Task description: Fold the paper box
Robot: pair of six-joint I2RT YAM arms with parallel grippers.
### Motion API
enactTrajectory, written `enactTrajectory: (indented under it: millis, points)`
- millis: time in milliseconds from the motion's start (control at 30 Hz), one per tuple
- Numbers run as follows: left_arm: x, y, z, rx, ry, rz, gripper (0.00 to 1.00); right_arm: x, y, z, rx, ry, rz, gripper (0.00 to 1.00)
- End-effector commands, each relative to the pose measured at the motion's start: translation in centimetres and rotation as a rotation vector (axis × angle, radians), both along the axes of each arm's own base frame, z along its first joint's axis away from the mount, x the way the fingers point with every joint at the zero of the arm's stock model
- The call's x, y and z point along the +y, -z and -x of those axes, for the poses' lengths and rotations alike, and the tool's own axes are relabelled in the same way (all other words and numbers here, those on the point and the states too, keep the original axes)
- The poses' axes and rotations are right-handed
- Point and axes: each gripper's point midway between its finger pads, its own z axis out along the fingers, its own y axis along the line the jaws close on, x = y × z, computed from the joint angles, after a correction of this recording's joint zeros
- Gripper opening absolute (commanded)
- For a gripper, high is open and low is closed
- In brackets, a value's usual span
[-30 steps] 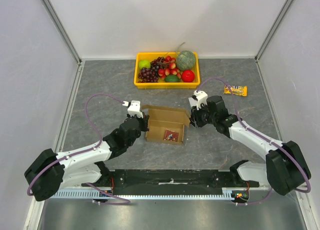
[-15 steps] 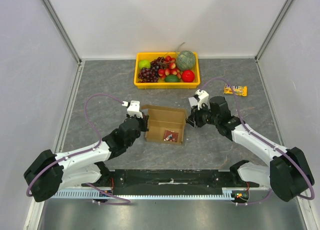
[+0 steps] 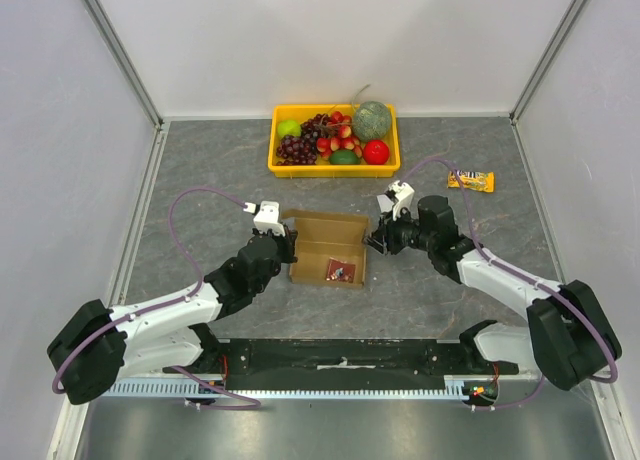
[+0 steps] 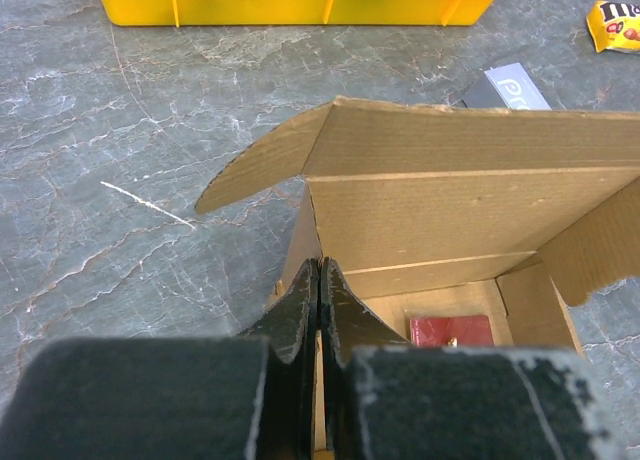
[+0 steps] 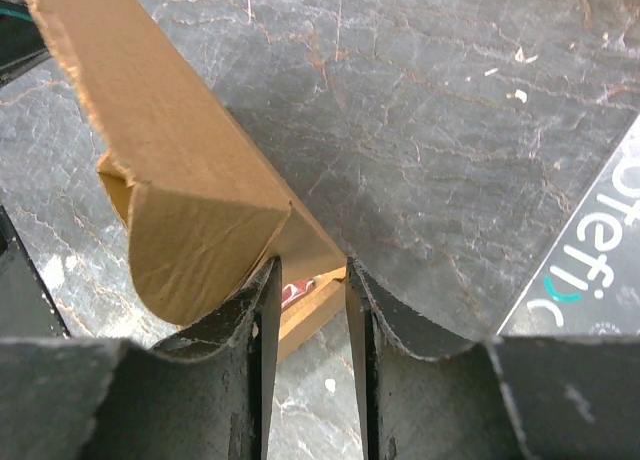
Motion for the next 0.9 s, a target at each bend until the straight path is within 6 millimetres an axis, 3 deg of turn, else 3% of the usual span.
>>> enactTrajectory:
  millis: [0,333,633,867]
  points:
    - [-0.9,-1.4,-0.4,-0.036,0.005,0.067,0.02,1.6,-2.6,-1.6,-0.144,-0.050,-0.087,0.39]
    - [-1.6,-2.9,-1.4,-0.085,0.009,0.050,0.02,3.2,-4.7,-2.8,-0.279,-0.147,-0.118,0.40]
    - [-1.6,-0.3,-0.2,-0.016,0.031,0.074,0.02,3.7,-3.5,-1.6,-0.281,-0.213,-0.142,0.40]
    - [-1.1,0.5,0.9,0.010,0.041,0.104,0.02,3.1,-2.8,-0.9,-0.253,-0.185,-0.142,0.39]
